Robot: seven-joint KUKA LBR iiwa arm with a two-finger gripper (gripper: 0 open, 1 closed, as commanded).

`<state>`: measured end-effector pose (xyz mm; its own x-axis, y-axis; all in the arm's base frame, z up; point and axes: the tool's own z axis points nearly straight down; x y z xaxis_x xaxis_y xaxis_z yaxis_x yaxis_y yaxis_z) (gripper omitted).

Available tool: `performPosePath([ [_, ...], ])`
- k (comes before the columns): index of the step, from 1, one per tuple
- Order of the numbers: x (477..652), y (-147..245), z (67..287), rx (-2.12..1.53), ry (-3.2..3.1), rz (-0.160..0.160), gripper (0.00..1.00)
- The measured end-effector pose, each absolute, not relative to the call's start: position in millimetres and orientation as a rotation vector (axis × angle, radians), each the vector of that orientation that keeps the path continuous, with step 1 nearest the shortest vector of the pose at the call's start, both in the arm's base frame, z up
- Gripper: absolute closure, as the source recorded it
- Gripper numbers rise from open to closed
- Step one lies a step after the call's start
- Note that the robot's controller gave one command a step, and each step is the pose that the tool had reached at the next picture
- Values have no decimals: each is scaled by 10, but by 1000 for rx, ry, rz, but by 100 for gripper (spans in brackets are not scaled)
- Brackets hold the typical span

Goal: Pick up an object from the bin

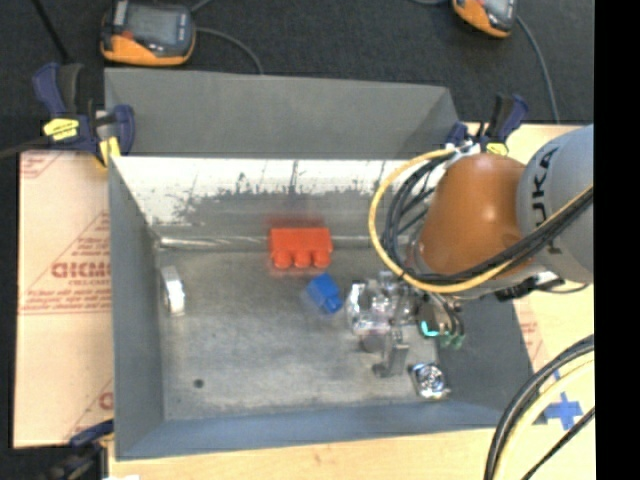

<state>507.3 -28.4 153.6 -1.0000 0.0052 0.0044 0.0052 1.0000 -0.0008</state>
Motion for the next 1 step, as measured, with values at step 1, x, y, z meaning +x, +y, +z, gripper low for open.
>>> performPosePath([
  [1,5235,-638,807,-47,-3164,-1,0],
])
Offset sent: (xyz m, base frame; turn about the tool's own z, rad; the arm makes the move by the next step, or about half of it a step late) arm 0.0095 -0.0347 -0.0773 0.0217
